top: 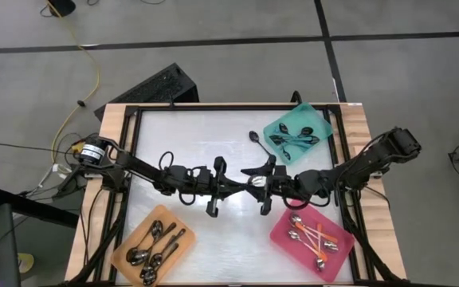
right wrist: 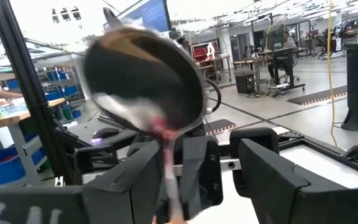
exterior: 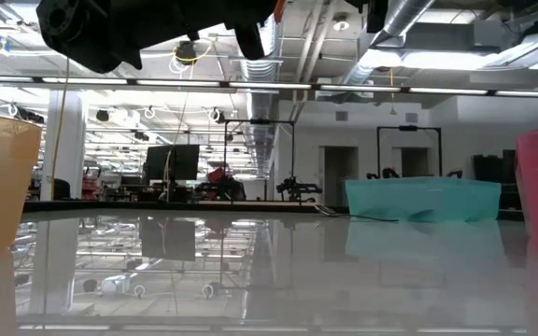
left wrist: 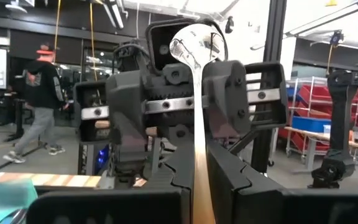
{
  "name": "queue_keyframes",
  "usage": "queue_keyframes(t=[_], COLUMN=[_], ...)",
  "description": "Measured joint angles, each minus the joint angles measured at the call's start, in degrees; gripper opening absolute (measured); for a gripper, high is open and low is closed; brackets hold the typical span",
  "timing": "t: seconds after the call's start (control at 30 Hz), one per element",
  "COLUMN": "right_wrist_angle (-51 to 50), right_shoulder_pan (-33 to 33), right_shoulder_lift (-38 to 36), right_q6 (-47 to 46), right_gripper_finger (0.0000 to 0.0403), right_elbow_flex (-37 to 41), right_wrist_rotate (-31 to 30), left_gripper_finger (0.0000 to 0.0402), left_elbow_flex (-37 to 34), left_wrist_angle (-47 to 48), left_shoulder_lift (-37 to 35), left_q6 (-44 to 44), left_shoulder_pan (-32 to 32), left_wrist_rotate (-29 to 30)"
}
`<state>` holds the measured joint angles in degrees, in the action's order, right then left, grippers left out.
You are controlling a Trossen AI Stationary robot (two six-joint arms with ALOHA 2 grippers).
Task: Sort silverware by color (type)
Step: Put the orange spoon into the red bin
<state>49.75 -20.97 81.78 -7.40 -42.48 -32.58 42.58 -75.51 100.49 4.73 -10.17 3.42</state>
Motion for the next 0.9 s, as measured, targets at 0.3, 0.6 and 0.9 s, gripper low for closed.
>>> queue_keyframes(t=[0.3, 0.6, 0.9], right_wrist_angle=[-0.65, -2.77, -3.39], right_shoulder_pan=[-0.02, -0.07, -0.02], right_shoulder_lift=[-0.02, -0.07, -0.07], right_q6=[-0.10, -0.03, -0.49], right_gripper_finger=[0.0190, 0.0015, 0.0007], right_elbow_flex=[0.00, -0.04, -0.04], right_wrist_rotate=[-0.05, 0.37, -0.48], left_gripper_finger=[0.0007, 0.0007, 0.0030], left_elbow_flex=[0.49, 0.40, 0.40], left_wrist_angle=[0.67, 1.59, 3.58], left_shoulder_lift=[0.00, 0.00, 0.00], left_q6=[-0.84, -0.18, 3.32], left_shoulder_pan=[0.04, 0.07, 0.00], left_wrist_rotate=[-0.02, 0.90, 3.14])
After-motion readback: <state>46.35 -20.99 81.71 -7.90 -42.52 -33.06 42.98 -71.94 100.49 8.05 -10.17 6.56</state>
